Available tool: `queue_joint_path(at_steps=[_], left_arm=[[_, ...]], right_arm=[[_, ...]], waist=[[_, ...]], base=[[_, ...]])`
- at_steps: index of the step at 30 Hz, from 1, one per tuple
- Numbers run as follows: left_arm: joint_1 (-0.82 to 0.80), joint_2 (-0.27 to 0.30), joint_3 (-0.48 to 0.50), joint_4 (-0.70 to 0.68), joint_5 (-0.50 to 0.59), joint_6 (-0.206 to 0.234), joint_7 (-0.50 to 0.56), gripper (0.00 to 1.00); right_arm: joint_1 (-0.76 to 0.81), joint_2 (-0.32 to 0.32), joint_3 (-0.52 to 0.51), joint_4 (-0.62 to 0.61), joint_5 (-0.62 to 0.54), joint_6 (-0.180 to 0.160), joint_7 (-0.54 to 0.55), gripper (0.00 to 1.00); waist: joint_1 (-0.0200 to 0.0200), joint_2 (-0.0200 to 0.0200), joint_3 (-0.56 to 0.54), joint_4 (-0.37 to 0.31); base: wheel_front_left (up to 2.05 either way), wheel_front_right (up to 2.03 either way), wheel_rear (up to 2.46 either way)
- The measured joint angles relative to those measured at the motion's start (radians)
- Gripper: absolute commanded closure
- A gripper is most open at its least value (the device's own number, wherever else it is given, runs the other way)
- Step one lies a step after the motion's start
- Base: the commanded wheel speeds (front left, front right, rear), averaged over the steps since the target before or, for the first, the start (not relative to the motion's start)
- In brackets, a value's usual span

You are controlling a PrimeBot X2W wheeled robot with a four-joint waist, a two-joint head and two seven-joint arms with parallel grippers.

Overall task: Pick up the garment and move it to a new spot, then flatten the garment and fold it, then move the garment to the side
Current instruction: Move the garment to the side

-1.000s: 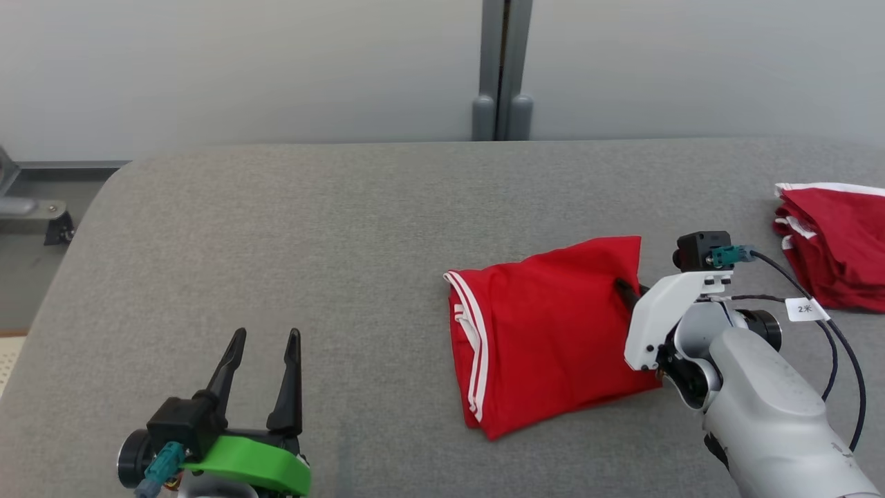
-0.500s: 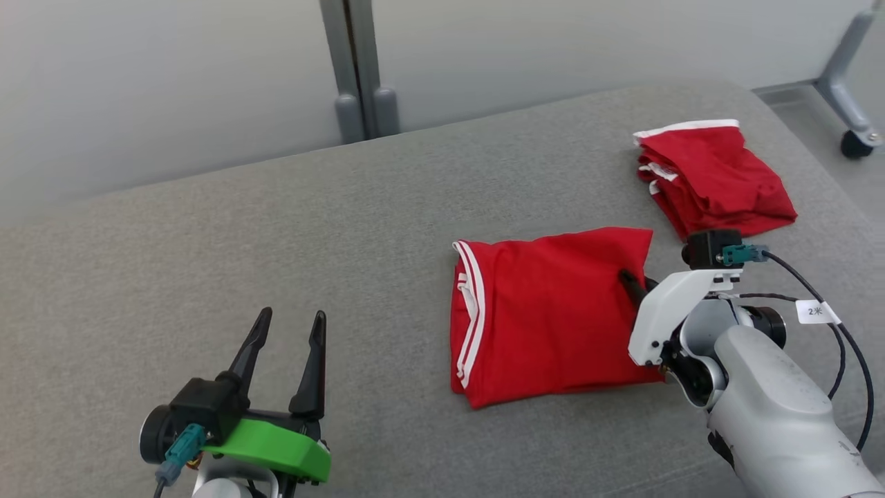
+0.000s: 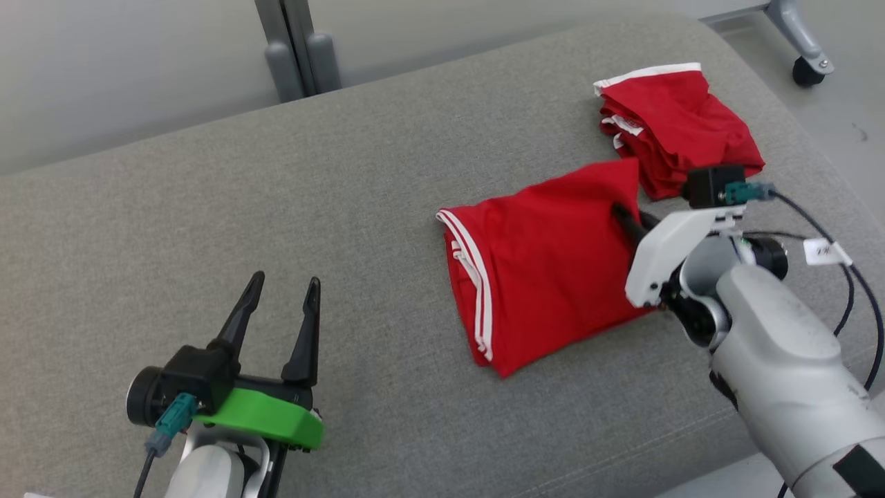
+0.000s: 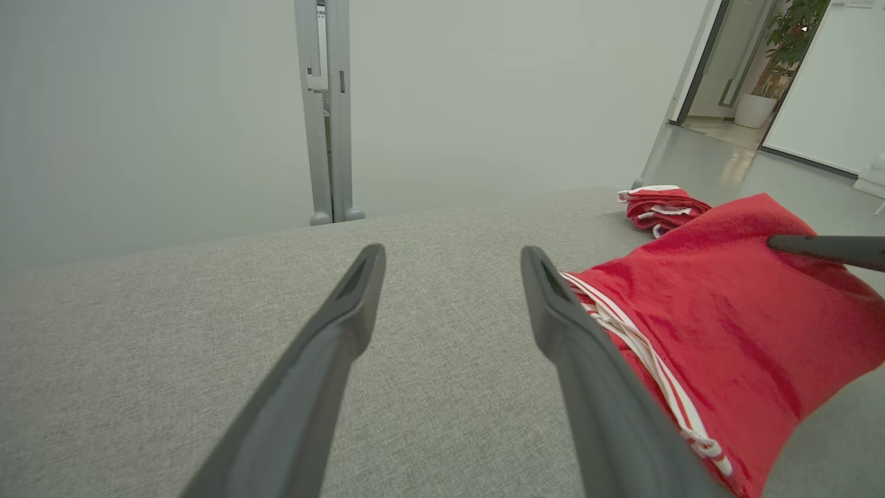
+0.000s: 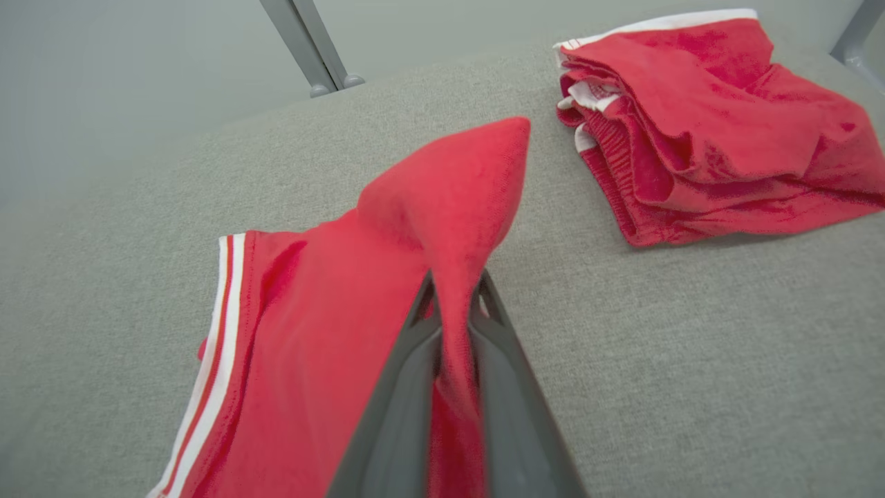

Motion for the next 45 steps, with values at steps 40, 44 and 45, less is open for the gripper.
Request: queue_joint_path(at_steps=[40,44,45], left_arm=[[-0.221,0.058,-0.037,-0.025,0.017,-0.003,-0.004,0.00],[-0.223,0.056,-0.024,-0.015,0.016,-0.003,-0.004,0.00],[-0.222,0.056,-0.021,-0.012,0.016,-0.003,-0.004,0.00]], right_arm=[[-0.506,-0.446,-0.038,0.196,-0.081,0.000,-0.033,0.00],[-0.529,-0.448,-0.037,0.306,-0.177,0.000,-0.130,0.00],[-0.532,-0.449,-0.037,0.328,-0.198,0.000,-0.148,0.00]], waist=[[0.0000,0.0000,0.476,0.142],[0.0001,0.0000,0.466,0.159],[0.0001,0.0000,0.461,0.161]], base=[[0.00,0.00,0.00],[0.00,0.00,0.00],[0.00,0.00,0.00]])
